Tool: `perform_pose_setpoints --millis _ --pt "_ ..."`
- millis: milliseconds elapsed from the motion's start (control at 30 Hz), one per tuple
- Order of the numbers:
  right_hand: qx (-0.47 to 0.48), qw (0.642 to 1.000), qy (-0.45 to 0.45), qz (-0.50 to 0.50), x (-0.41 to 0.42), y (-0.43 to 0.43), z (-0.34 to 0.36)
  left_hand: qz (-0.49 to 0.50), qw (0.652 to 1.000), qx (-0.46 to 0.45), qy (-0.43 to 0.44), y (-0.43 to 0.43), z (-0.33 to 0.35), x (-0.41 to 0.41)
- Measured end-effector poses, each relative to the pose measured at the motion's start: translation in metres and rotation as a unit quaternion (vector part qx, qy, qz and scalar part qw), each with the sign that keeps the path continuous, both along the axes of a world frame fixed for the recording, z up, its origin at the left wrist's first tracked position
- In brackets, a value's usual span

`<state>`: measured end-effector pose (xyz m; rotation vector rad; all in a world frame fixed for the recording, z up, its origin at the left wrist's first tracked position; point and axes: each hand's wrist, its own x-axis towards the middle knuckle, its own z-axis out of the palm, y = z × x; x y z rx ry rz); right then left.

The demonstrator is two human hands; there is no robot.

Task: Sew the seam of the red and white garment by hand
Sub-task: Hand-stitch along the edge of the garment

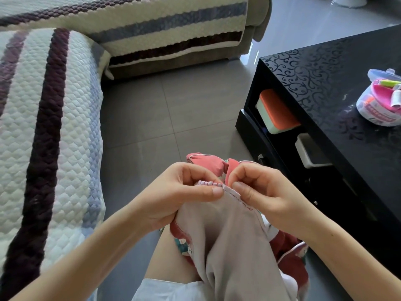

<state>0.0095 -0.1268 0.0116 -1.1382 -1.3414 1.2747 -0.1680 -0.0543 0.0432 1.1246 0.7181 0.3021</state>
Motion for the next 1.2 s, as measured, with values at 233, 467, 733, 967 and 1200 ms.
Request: perform_pose_setpoints --millis 233,467,733,967,1200 --pt "0.033 0.999 0.014 -0.010 0.002 -0.004 -0.002 0.009 1.000 -0.010 0.013 -0.004 -0.003 0.003" --pt "0.035 0.997 -0.060 -0.039 0.015 -0.012 -0.013 0.005 0.999 -0.037 -0.013 -0.008 -0.001 0.005" --pt "0.089 0.994 -0.056 -0.029 0.014 -0.013 -0.008 0.004 0.999 -0.029 -0.011 -0.012 0.002 0.006" --pt "0.077 0.995 -0.037 -0.053 0.006 -0.011 -0.004 0.077 0.996 0.048 0.000 -0.017 -0.004 0.010" --pt "0.114 0.972 -0.142 -0.149 -0.006 -0.013 -0.004 0.144 0.988 0.048 0.010 -0.020 -0.009 0.014"
